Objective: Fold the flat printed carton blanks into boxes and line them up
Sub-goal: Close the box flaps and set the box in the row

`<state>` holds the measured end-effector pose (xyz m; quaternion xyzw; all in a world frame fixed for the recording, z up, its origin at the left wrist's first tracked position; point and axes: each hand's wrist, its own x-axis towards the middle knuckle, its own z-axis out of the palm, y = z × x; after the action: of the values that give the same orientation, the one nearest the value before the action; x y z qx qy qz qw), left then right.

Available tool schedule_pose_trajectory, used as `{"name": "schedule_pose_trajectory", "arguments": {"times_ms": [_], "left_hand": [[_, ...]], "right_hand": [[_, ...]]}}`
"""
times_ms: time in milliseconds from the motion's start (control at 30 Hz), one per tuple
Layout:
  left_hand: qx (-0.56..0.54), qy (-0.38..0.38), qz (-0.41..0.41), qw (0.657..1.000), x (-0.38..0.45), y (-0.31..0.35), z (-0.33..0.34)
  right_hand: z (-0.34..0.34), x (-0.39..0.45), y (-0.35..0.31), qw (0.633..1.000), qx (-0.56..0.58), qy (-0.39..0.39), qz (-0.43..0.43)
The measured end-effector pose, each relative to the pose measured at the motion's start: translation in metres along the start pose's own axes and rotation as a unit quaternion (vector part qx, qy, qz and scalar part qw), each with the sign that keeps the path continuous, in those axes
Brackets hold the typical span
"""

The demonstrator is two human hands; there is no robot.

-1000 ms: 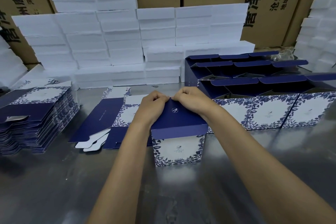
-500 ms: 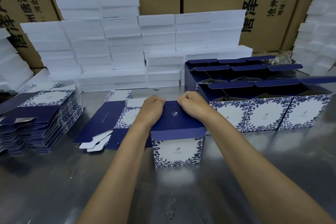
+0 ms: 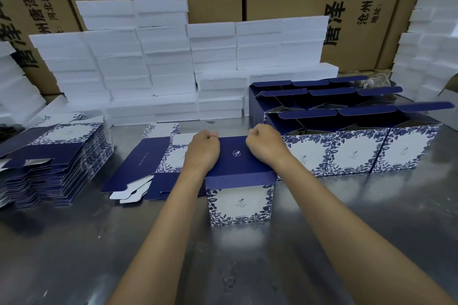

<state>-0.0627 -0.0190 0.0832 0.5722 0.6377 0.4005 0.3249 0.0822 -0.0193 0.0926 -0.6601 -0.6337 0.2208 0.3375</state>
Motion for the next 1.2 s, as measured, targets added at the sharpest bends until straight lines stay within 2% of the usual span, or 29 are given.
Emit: {"name": "schedule_pose_trajectory", "arguments": {"times_ms": [67,167,300,367,433,467,533,700,800,867,1067,1200], "left_hand": [[-0.001,0.0,0.005,1.0,0.002,-0.002,0.001],[0.022,0.0,0.026,0.999,0.007,-0.003,0.002],[0.056,0.031,0.051,0.997,0.016,0.001,0.005],[0.078,0.07,0.085,0.991,0.018,0.005,0.005],[0.089,0.114,0.157,0.977,0.016,0.008,0.003],[0.081,0.121,0.195,0.97,0.013,0.009,0.002],[0.033,0.084,0.228,0.969,0.002,0.006,0.001],[-0.146,-0.063,0.163,0.974,-0.034,-0.024,-0.007],[-0.183,-0.123,0.176,0.959,-0.047,-0.037,-0.009],[-0.184,-0.131,0.195,0.955,-0.05,-0.041,-0.009],[-0.201,-0.086,0.217,0.951,-0.051,-0.046,-0.001],[-0.193,-0.122,0.219,0.949,-0.046,-0.05,-0.009]], "right_hand": [[-0.001,-0.004,-0.002,0.998,-0.018,0.035,-0.05],[-0.002,-0.015,-0.004,0.978,-0.069,0.082,-0.182],[-0.001,-0.039,0.01,0.965,-0.058,0.039,-0.253],[0.001,-0.049,0.024,0.968,0.0,0.036,-0.249],[-0.001,-0.057,0.034,0.97,0.131,-0.004,-0.206],[-0.002,-0.06,0.038,0.965,0.178,-0.031,-0.191],[-0.006,-0.062,0.041,0.96,0.203,-0.069,-0.183],[-0.011,-0.063,0.041,0.949,0.244,-0.121,-0.162],[-0.011,-0.063,0.042,0.944,0.268,-0.125,-0.15],[-0.007,-0.063,0.044,0.941,0.277,-0.116,-0.156],[0.005,-0.063,0.047,0.94,0.288,-0.052,-0.178],[0.0,-0.063,0.051,0.932,0.307,-0.08,-0.175]]}}
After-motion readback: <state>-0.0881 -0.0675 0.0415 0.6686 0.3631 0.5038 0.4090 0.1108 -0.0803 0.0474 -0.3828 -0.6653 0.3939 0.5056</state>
